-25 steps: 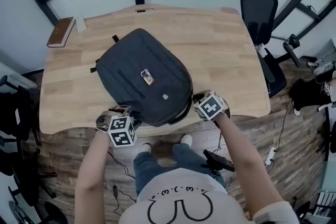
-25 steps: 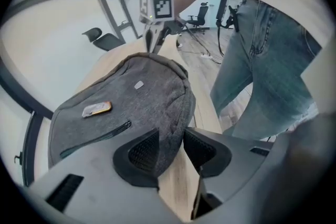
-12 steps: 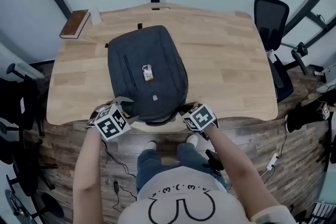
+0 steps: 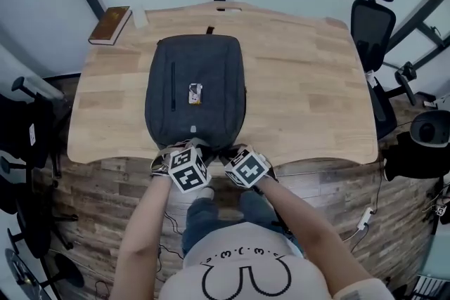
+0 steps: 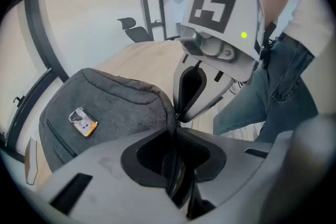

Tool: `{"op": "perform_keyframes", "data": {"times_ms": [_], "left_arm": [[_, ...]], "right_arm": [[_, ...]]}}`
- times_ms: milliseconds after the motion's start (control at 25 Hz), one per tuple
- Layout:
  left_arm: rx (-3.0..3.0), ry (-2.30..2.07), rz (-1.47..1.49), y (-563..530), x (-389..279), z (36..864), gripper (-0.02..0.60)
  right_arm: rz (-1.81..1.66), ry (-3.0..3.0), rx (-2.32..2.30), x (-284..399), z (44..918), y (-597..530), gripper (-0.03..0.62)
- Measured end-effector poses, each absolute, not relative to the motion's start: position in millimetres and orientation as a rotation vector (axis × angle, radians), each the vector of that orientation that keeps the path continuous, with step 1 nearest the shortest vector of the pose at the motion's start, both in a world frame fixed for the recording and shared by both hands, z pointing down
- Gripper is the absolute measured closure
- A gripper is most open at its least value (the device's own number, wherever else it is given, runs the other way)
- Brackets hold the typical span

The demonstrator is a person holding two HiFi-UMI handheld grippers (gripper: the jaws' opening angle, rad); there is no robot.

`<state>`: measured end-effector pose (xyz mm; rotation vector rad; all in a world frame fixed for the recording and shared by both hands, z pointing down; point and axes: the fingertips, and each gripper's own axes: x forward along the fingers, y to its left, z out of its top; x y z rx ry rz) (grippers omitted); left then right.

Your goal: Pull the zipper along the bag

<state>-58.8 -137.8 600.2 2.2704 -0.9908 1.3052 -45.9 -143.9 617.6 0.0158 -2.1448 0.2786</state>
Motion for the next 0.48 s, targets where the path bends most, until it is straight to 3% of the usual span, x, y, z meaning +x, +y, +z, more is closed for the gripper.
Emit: {"op": "perform_keyframes", "data": {"times_ms": [480], "left_arm": [[2.172, -1.009, 1.198, -138.9, -63.3, 592.3, 0.543]], "right_arm": [[0.233, -2.168, 0.026, -35.7, 609.2, -153.1, 0.534]]}}
